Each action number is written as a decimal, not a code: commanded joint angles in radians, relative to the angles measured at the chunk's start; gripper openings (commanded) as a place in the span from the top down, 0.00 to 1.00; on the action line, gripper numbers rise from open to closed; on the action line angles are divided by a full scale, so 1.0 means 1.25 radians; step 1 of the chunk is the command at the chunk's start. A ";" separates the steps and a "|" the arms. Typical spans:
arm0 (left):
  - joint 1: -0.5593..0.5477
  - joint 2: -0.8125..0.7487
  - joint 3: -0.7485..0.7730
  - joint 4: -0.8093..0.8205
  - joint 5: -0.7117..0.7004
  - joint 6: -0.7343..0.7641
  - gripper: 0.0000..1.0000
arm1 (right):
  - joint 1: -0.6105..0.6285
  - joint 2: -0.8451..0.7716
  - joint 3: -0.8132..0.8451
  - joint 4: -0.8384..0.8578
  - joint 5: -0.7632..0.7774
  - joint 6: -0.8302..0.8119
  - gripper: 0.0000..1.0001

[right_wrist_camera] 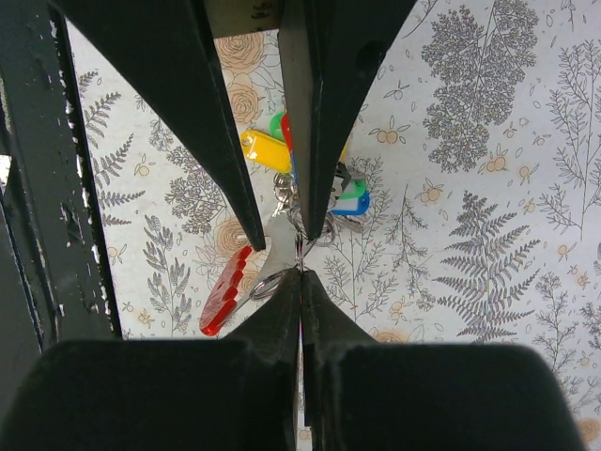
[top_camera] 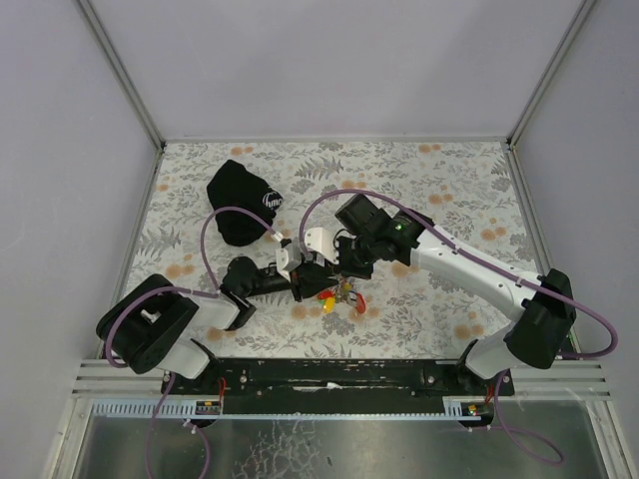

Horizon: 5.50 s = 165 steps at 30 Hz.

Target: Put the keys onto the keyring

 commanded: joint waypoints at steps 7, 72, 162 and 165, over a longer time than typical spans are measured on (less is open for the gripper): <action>-0.018 0.021 0.036 0.048 0.002 -0.004 0.86 | 0.014 0.010 0.029 0.002 -0.009 -0.009 1.00; -0.020 0.005 -0.045 0.187 -0.089 -0.040 0.85 | -0.184 -0.292 -0.593 0.959 -0.336 0.165 1.00; 0.048 -0.405 -0.103 -0.841 -0.519 -0.533 0.53 | 0.103 0.055 -0.369 0.709 -0.029 0.282 0.58; 0.046 -0.409 -0.121 -0.834 -0.478 -0.576 0.57 | 0.105 0.072 -0.370 0.733 -0.023 0.295 0.58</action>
